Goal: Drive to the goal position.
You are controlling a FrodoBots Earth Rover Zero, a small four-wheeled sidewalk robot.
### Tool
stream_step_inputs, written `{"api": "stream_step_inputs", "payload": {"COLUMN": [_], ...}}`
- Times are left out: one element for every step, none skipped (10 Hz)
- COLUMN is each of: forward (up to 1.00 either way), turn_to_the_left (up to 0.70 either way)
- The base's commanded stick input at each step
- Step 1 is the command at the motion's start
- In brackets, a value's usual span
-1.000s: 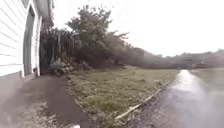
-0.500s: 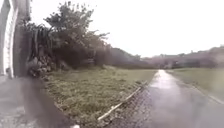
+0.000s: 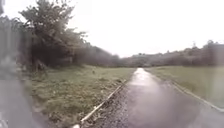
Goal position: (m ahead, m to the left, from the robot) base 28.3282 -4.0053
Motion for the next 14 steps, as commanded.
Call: {"api": "stream_step_inputs", "payload": {"forward": [0.00,0.00,0.44,0.65,0.70,0.70,0.70,0.70,0.70,0.70,0.70,0.70,0.70,0.70], "turn_to_the_left": [0.00,0.00,0.00,0.00,0.00,0.00,0.00,0.00,0.00,0.00,-0.10,-0.31,-0.34,-0.35]}}
